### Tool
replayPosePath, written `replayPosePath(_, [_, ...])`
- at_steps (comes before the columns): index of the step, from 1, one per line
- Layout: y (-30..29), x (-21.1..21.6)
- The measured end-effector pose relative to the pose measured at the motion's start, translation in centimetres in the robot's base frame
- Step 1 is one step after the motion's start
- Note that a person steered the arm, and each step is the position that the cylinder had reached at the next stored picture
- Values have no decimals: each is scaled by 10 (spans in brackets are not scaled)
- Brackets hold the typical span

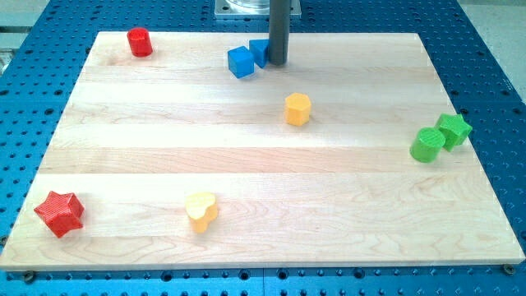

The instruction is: Push the blue blocks to the top center of the board

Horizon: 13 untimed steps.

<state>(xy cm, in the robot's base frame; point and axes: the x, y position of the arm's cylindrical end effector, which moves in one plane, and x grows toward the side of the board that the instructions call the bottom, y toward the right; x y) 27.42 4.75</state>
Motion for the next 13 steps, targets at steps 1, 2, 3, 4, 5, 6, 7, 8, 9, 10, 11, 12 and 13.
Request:
replayPosePath(1, [-30,63])
replayPosePath(2, [-87,66])
replayPosePath(3, [-84,29])
replayPosePath(4, [-63,0])
replayPosePath(5, [-44,-1])
replayPosePath(6, [-51,56])
replayPosePath(7, [-75,71])
replayPosePath(8, [-77,79])
replayPosePath(9, [-77,82])
replayPosePath(10, [-91,97])
replayPosePath(11, [-117,110])
replayPosePath(12, [-117,111])
replayPosePath(13, [-154,119])
